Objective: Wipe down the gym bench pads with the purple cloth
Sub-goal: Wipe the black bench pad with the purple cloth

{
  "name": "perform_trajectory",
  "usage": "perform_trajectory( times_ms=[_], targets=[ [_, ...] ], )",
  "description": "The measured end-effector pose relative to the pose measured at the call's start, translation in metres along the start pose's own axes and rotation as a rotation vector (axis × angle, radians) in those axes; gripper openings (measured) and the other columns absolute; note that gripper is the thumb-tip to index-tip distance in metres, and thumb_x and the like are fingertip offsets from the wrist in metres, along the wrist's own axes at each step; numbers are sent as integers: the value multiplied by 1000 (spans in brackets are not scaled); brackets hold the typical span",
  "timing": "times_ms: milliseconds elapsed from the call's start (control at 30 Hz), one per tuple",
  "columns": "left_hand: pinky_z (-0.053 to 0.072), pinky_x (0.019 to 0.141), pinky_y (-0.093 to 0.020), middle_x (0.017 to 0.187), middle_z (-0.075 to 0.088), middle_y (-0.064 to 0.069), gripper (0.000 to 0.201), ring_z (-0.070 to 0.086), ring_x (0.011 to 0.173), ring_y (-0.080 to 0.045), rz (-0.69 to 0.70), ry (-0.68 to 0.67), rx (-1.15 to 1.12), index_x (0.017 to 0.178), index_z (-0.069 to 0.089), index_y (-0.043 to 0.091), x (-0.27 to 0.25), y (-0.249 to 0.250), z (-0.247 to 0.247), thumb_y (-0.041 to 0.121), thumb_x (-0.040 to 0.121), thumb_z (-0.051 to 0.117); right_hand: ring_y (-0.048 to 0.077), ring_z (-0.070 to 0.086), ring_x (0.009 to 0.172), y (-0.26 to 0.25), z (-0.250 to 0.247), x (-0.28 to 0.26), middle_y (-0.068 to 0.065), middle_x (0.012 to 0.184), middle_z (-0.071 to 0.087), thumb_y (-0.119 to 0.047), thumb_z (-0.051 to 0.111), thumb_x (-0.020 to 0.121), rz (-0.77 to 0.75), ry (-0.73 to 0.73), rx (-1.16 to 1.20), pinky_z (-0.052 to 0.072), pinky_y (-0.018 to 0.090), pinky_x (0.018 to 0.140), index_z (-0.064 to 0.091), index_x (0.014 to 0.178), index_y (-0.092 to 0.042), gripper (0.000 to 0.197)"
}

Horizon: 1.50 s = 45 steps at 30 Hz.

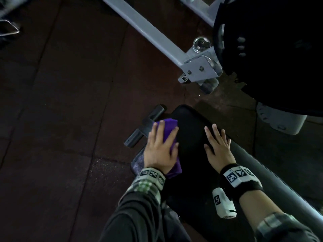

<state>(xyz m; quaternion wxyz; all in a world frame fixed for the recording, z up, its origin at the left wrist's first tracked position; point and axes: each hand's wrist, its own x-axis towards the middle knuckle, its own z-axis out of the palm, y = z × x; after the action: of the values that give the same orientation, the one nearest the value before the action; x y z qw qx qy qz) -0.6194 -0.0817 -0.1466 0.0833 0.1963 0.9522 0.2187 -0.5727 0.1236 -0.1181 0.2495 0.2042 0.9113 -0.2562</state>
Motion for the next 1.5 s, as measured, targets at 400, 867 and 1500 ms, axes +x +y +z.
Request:
perform_trajectory(
  times_ms=[400, 867, 1500],
  targets=[
    [29, 112, -51, 158, 21, -14, 55, 17, 146, -36, 110, -6, 1, 145, 41, 19, -64, 29, 22, 29, 93, 53, 25, -13, 143, -1, 5, 3, -9, 156, -10, -22, 39, 97, 7, 37, -18, -7, 46, 113, 7, 147, -36, 61],
    [26, 112, -57, 155, 16, -27, 52, 13, 142, -49, -215, 88, -49, 145, 36, 5, -99, -1, 9, 25, 97, 34, 23, -16, 143, -2, 5, 0, -11, 156, -12, -24, 36, 98, 11, 25, -26, -7, 46, 114, 3, 147, -37, 60],
    [17, 115, -51, 157, 8, -25, 56, 6, 144, -46, -402, 170, -218, 144, 32, 6, -101, -8, 5, 39, 99, 31, 24, -14, 143, -3, 6, 0, -10, 156, -12, -23, 37, 97, 6, 45, -17, -5, 47, 115, 5, 147, -37, 61]
  ],
)
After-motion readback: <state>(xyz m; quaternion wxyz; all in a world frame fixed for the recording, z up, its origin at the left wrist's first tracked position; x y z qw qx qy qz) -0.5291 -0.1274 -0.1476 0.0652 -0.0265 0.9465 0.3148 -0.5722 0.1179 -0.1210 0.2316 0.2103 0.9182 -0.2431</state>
